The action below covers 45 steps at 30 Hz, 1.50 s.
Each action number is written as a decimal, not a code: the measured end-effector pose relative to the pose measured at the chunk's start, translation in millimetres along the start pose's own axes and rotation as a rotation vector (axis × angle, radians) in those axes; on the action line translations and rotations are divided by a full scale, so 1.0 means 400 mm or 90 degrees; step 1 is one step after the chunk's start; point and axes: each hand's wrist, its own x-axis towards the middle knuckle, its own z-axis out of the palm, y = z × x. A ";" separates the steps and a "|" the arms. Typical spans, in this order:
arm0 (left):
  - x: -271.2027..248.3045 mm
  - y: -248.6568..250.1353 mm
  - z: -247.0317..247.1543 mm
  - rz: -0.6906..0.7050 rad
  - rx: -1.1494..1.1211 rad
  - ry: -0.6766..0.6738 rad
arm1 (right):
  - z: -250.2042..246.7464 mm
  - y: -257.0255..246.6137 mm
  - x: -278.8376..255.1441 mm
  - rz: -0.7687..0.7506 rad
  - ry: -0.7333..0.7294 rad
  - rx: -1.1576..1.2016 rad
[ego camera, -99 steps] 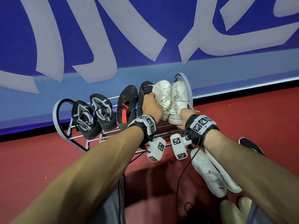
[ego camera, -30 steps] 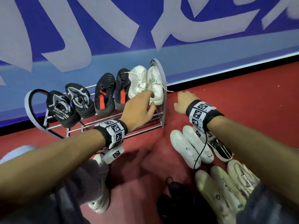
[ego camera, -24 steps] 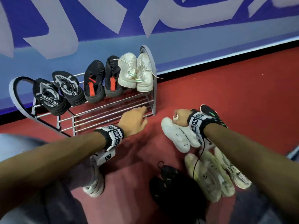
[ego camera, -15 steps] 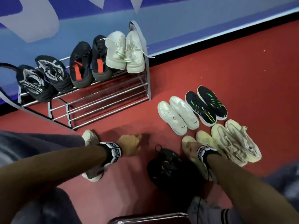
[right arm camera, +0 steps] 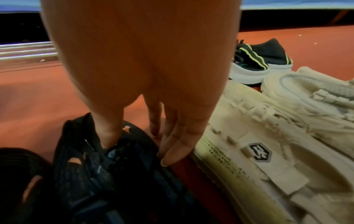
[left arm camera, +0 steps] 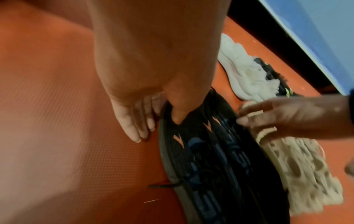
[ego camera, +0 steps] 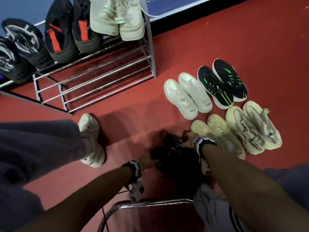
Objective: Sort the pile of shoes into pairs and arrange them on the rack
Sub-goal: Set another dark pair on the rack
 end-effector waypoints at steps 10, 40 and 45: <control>-0.036 0.105 -0.072 -0.002 -0.070 0.071 | -0.009 -0.027 0.035 -0.013 0.055 0.069; -0.011 0.141 -0.072 -0.141 -0.287 -0.005 | -0.014 -0.129 0.032 0.099 0.022 0.328; -0.006 0.155 -0.066 -0.077 -0.298 0.063 | -0.031 -0.106 0.018 0.123 0.011 0.361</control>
